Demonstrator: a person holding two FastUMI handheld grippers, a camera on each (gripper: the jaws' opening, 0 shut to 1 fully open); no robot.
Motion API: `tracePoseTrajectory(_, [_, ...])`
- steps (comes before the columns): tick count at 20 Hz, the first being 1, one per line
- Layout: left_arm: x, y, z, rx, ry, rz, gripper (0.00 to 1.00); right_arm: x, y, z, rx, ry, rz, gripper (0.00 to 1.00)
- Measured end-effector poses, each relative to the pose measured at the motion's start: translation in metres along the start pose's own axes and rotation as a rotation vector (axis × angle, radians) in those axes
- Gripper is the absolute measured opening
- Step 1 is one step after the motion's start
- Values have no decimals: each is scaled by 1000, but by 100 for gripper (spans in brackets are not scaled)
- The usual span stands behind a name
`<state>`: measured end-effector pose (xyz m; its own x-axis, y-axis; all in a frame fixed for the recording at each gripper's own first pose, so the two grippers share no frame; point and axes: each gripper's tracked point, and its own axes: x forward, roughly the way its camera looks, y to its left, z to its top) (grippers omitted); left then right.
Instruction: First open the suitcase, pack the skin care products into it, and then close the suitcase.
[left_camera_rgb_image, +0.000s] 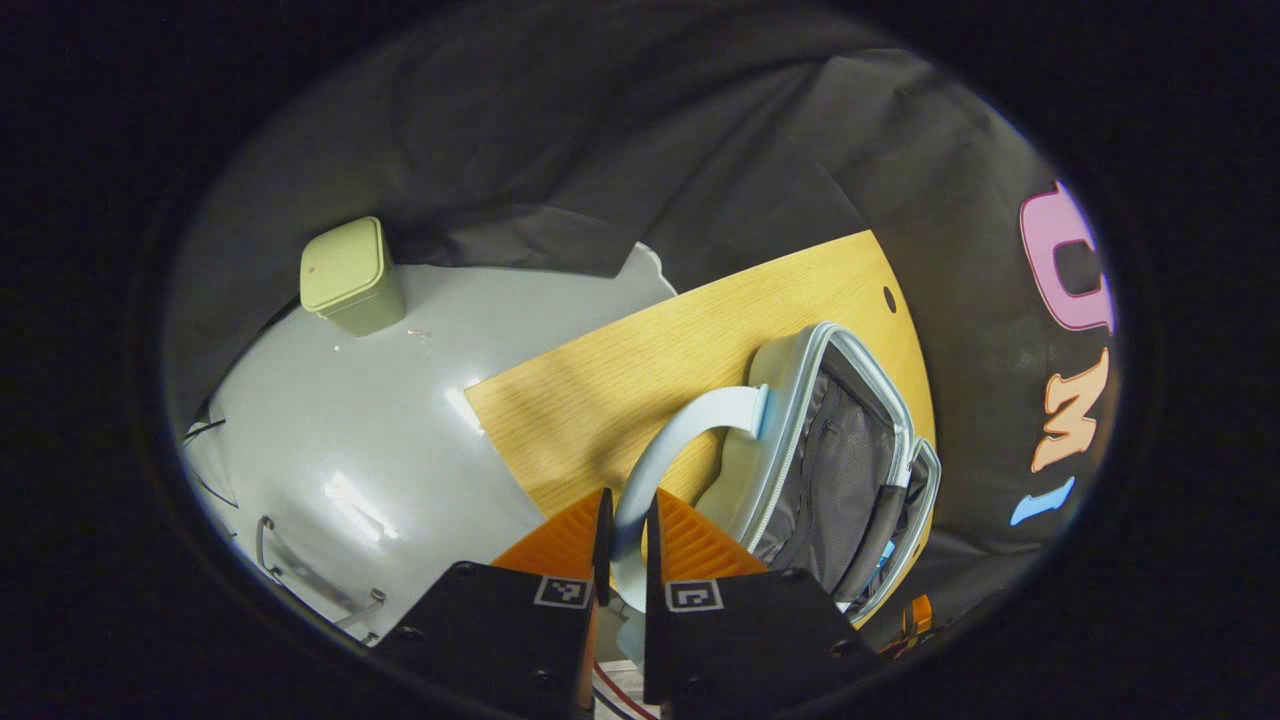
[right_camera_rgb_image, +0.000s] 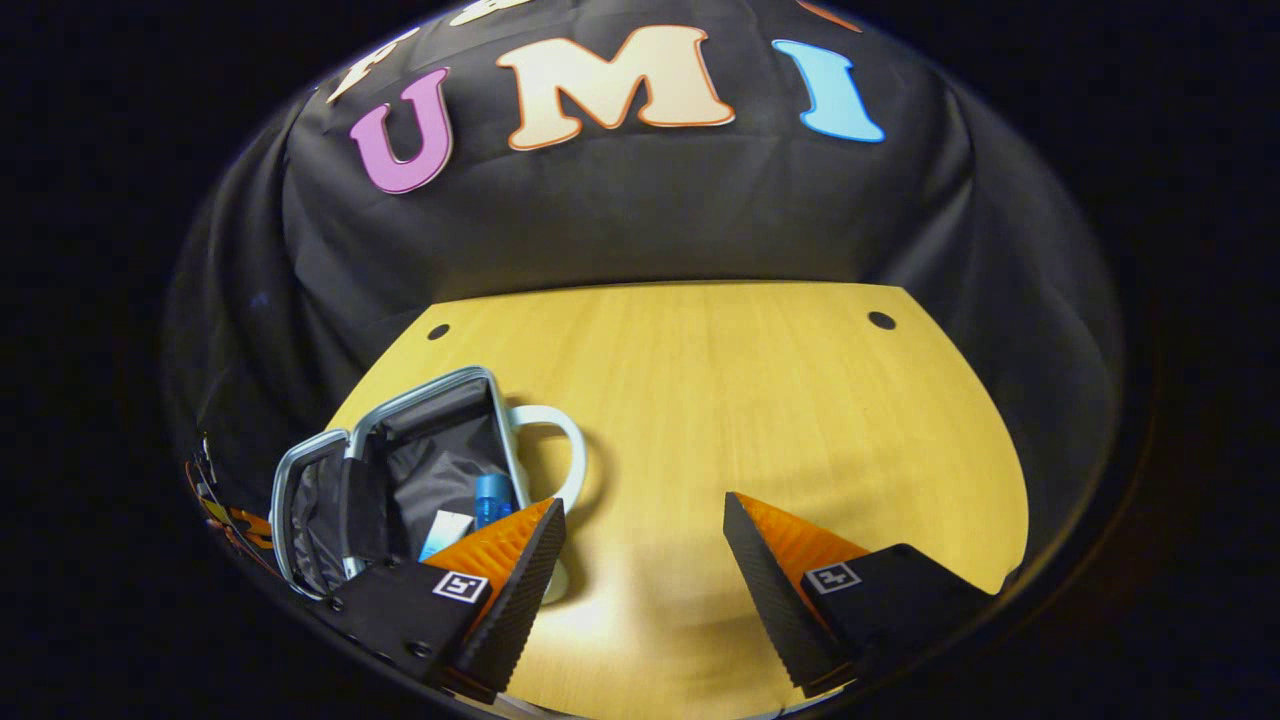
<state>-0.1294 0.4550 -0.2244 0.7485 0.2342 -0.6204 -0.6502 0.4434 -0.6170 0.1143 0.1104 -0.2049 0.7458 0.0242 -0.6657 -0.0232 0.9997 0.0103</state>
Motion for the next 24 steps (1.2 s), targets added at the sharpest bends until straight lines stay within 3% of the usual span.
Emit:
tracePoseTrajectory(3, [2,1,1,8,7,-21,10,-8,-17,-10,12,7,-32,94])
tracePoseTrajectory(4, [2,0,1,6,8,-38,9,-10,-19,-13,14,12,-39,99])
tracePoseTrajectory(6, [-2,-3,0,20,5,-84,7,-12,-23,-19,11,24,-46,94])
tracePoseTrajectory(9, [-14,-15,3,30,-14,-146,1,-9,-18,-24,-2,35,-35,99])
tracePoseTrajectory(14, [-32,-29,-1,79,-43,-123,0,-3,-2,-20,17,26,11,99])
tracePoseTrajectory(16, [-47,-42,0,74,-73,-137,0,-2,0,-15,34,12,23,94])
tracePoseTrajectory(20, [-91,-78,1,104,-147,-171,0,-4,-11,-5,40,-21,23,99])
tracePoseTrajectory(21, [-103,-90,3,110,-174,-191,0,-5,-19,-3,29,-31,13,94])
tracePoseTrajectory(24, [-132,-124,-4,157,-204,-234,0,-11,-38,-2,0,-48,-2,99])
